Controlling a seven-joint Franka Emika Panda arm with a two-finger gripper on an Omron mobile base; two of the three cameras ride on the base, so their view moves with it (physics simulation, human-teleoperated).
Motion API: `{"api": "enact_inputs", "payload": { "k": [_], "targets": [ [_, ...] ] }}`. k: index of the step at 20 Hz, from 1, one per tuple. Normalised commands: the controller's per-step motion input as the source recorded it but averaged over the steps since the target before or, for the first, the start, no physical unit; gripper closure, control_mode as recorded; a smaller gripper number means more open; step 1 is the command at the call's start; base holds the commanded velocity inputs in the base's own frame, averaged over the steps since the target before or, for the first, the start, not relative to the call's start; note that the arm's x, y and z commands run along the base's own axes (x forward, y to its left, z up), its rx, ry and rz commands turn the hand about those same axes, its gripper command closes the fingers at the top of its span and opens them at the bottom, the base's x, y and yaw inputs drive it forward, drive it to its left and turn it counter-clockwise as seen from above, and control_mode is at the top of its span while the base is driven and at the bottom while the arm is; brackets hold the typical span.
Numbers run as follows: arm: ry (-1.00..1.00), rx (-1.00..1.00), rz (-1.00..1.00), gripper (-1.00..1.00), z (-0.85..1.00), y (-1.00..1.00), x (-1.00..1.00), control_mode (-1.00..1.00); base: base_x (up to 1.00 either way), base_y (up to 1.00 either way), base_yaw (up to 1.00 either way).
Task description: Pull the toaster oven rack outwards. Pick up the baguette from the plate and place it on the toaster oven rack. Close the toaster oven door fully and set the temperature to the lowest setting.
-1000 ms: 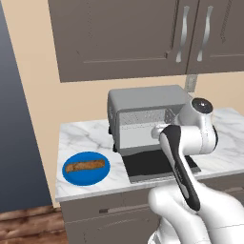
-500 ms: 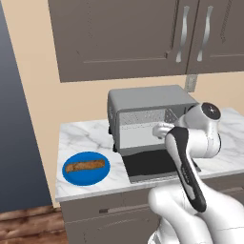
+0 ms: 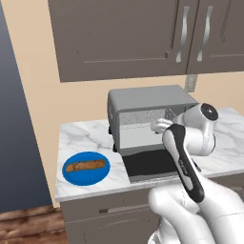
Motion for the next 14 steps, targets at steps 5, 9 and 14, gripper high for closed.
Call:
{"api": "enact_inputs", "payload": {
  "k": [5,9,14],
  "targets": [
    [-0.07,0.02,-0.01,-1.00,0.00,0.00,0.24,-1.00,0.00,0.00,0.00],
    [-0.05,0.00,0.00,-1.00,-0.08,0.00,0.14,-1.00,0.00,0.00,0.00],
    [-0.04,0.00,-0.01,-1.00,-0.15,0.00,0.11,-1.00,0.00,0.00,0.00]
  ]
}}
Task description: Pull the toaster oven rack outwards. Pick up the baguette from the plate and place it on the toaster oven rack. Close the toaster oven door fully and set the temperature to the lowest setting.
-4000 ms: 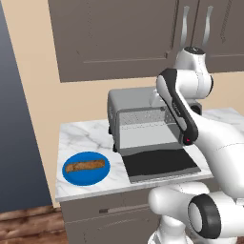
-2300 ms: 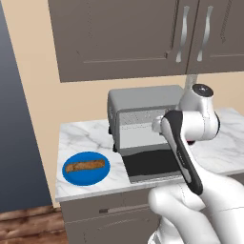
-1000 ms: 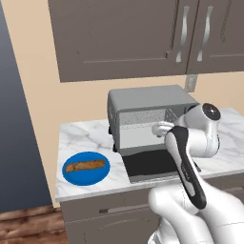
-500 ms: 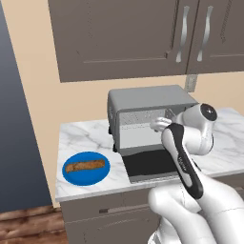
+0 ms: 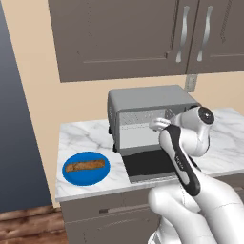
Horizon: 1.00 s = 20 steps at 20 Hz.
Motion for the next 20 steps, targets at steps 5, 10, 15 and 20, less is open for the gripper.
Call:
{"api": "enact_inputs", "payload": {
  "k": [5,10,15,20],
  "targets": [
    [0.00,0.00,-0.01,-1.00,-0.11,0.00,0.22,-1.00,0.00,0.00,0.00],
    [0.00,0.00,-0.02,-1.00,-0.17,0.00,0.34,-1.00,0.00,0.00,0.00],
    [-0.01,0.00,0.00,-1.00,0.00,0.00,0.46,-1.00,0.00,0.00,0.00],
    [0.00,0.00,0.00,-1.00,-0.06,0.00,0.43,-1.00,0.00,0.00,0.00]
  ]
}}
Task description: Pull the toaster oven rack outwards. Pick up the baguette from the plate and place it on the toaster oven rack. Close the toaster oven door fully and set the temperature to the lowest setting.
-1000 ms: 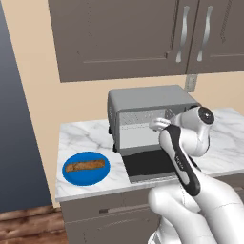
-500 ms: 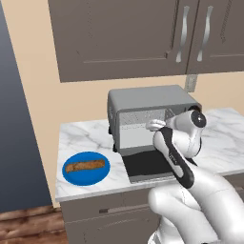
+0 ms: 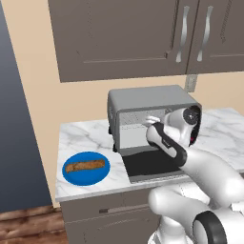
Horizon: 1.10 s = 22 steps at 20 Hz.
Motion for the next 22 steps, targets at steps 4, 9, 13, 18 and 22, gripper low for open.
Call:
{"api": "enact_inputs", "payload": {
  "k": [4,9,13,18,22],
  "targets": [
    [0.00,0.00,0.00,-1.00,-0.21,0.00,0.41,-1.00,0.00,0.00,0.00],
    [-0.01,0.00,0.00,-1.00,-0.20,0.06,0.35,-1.00,0.00,0.00,0.00],
    [-0.02,0.00,-0.02,-1.00,-0.26,0.11,0.22,-1.00,0.00,0.00,0.00],
    [-0.06,0.00,-0.07,-1.00,-0.08,0.04,0.16,-1.00,0.00,0.00,0.00],
    [-0.07,0.00,-0.08,-1.00,0.00,0.00,0.14,-1.00,0.00,0.00,0.00]
  ]
}}
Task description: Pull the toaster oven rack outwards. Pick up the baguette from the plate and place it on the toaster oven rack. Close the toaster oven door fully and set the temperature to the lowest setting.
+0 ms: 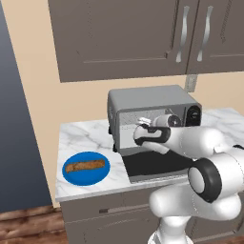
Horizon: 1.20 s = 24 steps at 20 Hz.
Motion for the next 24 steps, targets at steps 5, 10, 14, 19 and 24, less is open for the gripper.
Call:
{"api": "enact_inputs", "payload": {
  "k": [5,10,14,19,24],
  "targets": [
    [-0.01,0.00,-0.05,-1.00,0.00,0.00,0.17,-1.00,0.00,0.00,0.00],
    [0.00,0.00,-0.01,-1.00,0.00,0.00,0.32,-1.00,0.00,0.00,0.00],
    [0.00,0.00,0.00,-1.00,0.00,0.00,0.26,-1.00,0.00,0.00,0.00],
    [0.00,0.00,0.00,-1.00,0.00,0.00,0.27,-1.00,0.00,0.00,0.00],
    [0.09,0.05,0.00,-1.00,-0.07,0.00,0.27,-1.00,0.00,0.00,0.00]
  ]
}}
